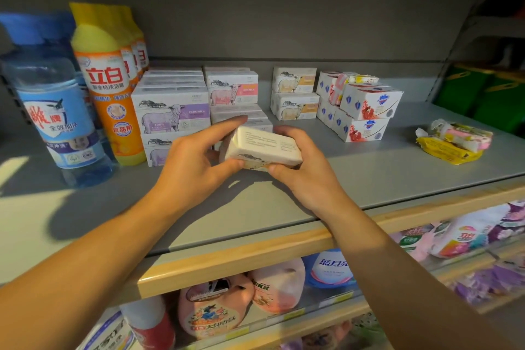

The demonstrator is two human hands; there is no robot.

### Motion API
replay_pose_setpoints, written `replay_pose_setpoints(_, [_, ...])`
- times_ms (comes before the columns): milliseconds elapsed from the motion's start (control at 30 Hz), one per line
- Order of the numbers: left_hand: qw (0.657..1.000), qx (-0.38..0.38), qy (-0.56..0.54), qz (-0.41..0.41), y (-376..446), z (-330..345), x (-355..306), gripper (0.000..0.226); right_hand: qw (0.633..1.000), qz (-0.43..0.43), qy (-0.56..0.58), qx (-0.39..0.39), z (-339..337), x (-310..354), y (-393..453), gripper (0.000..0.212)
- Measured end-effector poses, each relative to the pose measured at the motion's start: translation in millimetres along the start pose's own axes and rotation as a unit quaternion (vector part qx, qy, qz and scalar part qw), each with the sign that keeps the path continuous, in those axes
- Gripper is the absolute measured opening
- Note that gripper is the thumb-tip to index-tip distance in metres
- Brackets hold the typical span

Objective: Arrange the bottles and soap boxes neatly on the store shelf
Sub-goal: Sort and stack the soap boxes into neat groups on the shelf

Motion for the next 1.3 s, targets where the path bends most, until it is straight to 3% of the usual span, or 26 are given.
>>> replay_pose_setpoints(100, [1.000, -0.009, 0.008, 0.008, 0, 0, -1, 0.067, 1.000, -0.018, -0.015, 0.001, 2, 2, -1, 0.055])
replay_pose_setpoints(300, [0.992, 0.027, -0.091, -0.080, 4, 3, 9, 0.061, 0.991, -0.069, -0.098, -0.052, 1, 7, 0, 0.053])
replay_pose_setpoints(467, [0.992, 0.053, 0.028, -0.111, 5, 4, 18, 0.021, 0.981, -0.080, -0.121, -0.131, -12, 19, 17, 0.052])
replay_pose_setpoints(567, [0.982, 0.122, 0.079, -0.121, 2, 10, 21, 0.019, 0.971, -0.105, -0.143, -0.159, -18, 28, 41, 0.052])
replay_pose_setpoints(700, [0.963, 0.224, 0.145, -0.047, -1, 18, 19, 0.029, 0.960, -0.133, -0.215, -0.121, -16, 34, 89, 0.051])
replay_pose_setpoints(933, [0.948, 0.250, 0.196, 0.008, -1, 18, 20, 0.039, 0.939, -0.130, -0.315, 0.030, 4, 13, 155, 0.050])
replay_pose_setpoints(1100, [0.952, 0.239, 0.191, -0.002, 0, 20, 21, 0.039, 0.875, -0.194, -0.443, 0.009, 7, 0, 171, 0.043])
replay_pose_setpoints(1300, [0.953, 0.233, 0.195, -0.004, 1, 20, 21, 0.044, 0.870, -0.210, -0.446, -0.007, 18, -4, 183, 0.043])
Point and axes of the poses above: each hand's wrist, its own y-axis towards the middle knuckle, its own z-axis out of the palm, x = y × z, the point moved 1 cm from there along y, towards the middle knuckle, and after that the axes turned 12 degrees about y, right-handed, at the moved point
